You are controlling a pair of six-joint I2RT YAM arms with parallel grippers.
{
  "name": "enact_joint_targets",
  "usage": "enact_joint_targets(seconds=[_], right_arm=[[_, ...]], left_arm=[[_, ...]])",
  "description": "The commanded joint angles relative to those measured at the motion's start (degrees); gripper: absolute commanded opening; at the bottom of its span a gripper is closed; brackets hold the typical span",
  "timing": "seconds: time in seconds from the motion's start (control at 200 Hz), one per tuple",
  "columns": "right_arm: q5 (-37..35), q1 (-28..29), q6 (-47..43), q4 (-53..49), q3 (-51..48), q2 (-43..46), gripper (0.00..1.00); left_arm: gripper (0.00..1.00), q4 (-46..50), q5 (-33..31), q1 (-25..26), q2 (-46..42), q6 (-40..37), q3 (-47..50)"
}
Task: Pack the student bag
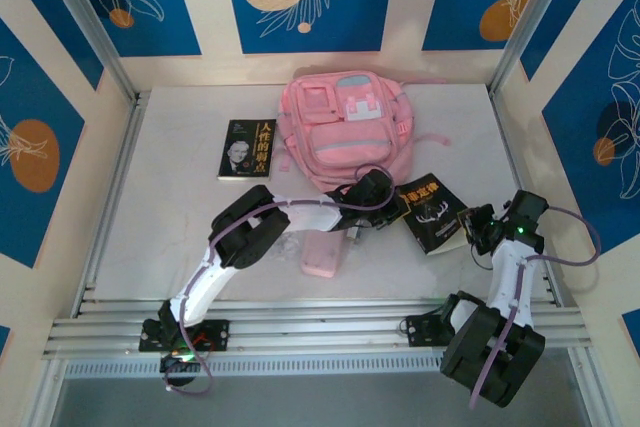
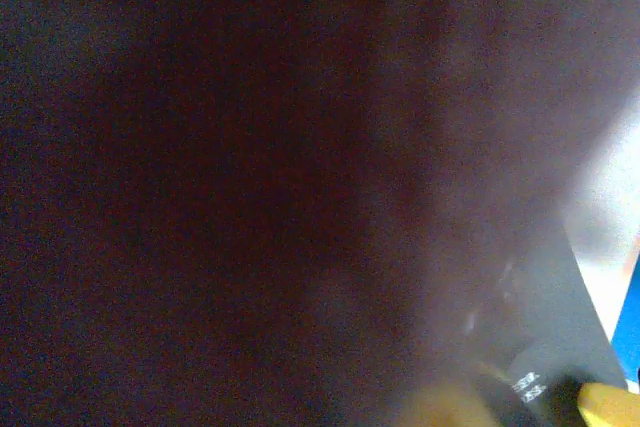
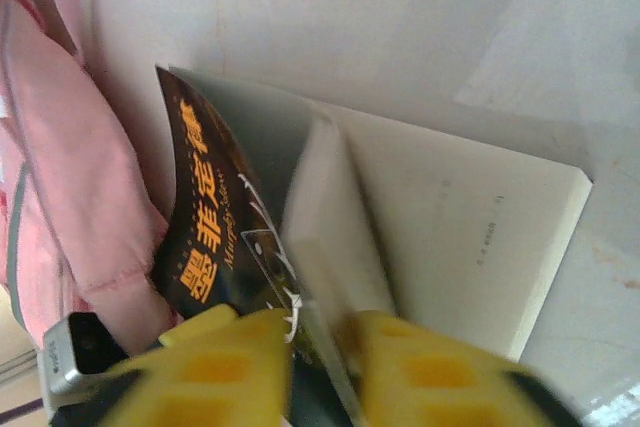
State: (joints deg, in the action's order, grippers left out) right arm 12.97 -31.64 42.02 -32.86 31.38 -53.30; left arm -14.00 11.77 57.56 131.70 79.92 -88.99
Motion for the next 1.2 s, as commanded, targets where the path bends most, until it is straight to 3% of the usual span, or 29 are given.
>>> enact_joint_targets(seconds=[0.0,0.26,0.48,0.68,0.825,0.93,1.065,1.19], right_arm=[[-1.1,0.2,-0.9,-3.3,1.9,1.6,0.99],[-7.2,0.1,-5.0,-6.2,8.0,2.1,0.99],[-0.5,1.8,-5.4,-5.5,13.1,0.0,0.99],[1.5,7.9,-6.0,-6.6,20.3,-2.7,0.99],[3.3,11.4,-5.9,-7.0,24.3,-4.5,0.99],[3.6,12.8,-6.0,-7.6,26.1,-5.7,0.99],[1.8,14.3,-6.7,-9.5,26.6,-5.8,0.99],[3.0,15.0,-2.2,-8.8,23.0,-2.7,0.99]], left_arm=[[0.0,-3.3,1.9,1.0,-1.9,-1.7,-2.8],[0.0,-1.6,6.6,1.0,-6.2,-9.9,-8.0],[0.0,0.0,9.4,-0.8,-10.6,-15.0,-9.1],[0.0,-3.3,15.3,-4.9,-14.0,-13.1,-8.3],[0.0,-16.4,22.1,-7.3,-15.0,-1.0,-4.8],[0.0,-21.5,24.1,-7.3,-15.4,3.0,-3.2],[0.0,-24.3,21.3,-8.2,-16.8,2.9,1.3],[0.0,-28.5,11.8,-9.4,-18.0,3.8,8.5]])
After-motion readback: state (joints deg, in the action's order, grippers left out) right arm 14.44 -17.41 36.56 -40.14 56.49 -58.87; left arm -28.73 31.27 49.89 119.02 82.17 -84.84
